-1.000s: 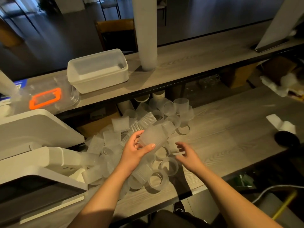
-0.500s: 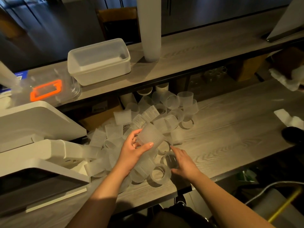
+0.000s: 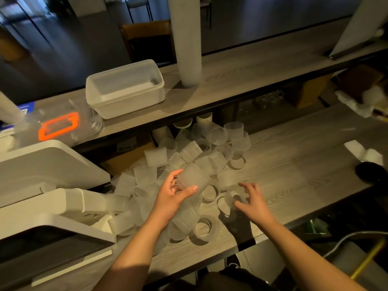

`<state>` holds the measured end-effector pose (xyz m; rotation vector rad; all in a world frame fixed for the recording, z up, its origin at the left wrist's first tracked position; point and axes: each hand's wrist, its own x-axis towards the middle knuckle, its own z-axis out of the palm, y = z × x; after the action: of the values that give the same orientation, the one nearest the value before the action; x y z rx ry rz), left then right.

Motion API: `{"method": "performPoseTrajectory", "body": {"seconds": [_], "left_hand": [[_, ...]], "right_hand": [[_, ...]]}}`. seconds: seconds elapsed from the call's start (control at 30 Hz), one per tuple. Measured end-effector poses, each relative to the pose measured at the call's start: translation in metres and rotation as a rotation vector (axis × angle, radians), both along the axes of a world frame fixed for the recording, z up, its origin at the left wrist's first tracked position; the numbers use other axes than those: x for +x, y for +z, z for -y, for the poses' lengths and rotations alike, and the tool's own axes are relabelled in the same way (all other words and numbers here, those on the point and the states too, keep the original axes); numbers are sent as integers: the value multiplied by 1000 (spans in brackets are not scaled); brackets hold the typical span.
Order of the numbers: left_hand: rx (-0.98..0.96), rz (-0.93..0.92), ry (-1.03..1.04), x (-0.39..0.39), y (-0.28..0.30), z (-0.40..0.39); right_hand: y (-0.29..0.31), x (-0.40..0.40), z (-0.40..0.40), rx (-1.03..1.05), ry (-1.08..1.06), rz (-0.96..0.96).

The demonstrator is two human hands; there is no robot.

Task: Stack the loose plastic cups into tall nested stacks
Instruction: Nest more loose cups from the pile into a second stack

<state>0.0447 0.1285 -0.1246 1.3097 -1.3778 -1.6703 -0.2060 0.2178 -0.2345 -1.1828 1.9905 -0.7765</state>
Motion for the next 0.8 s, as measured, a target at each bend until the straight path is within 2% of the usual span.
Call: {"method": "performPoseTrajectory", "body": {"seconds": [0.07, 0.17, 0.3, 0.4, 0.57, 0.8], "left_hand": [[1, 4, -20, -2, -2, 1], [-4, 11, -56, -5, -1, 1], [-30, 34, -122, -10, 4, -2], [-52, 54, -149, -12, 7, -3], [-99, 61, -170, -11, 13, -3], [-104, 27, -145, -7, 15, -5]], "right_hand": [[15, -6, 6, -59, -129, 136], [47, -9, 17, -181, -310, 437], [88, -7, 29, -264, -261, 676], [108, 3, 33, -297, -148, 677], [116, 18, 33, -302, 19, 526], [116, 31, 34, -280, 132, 546]]}}
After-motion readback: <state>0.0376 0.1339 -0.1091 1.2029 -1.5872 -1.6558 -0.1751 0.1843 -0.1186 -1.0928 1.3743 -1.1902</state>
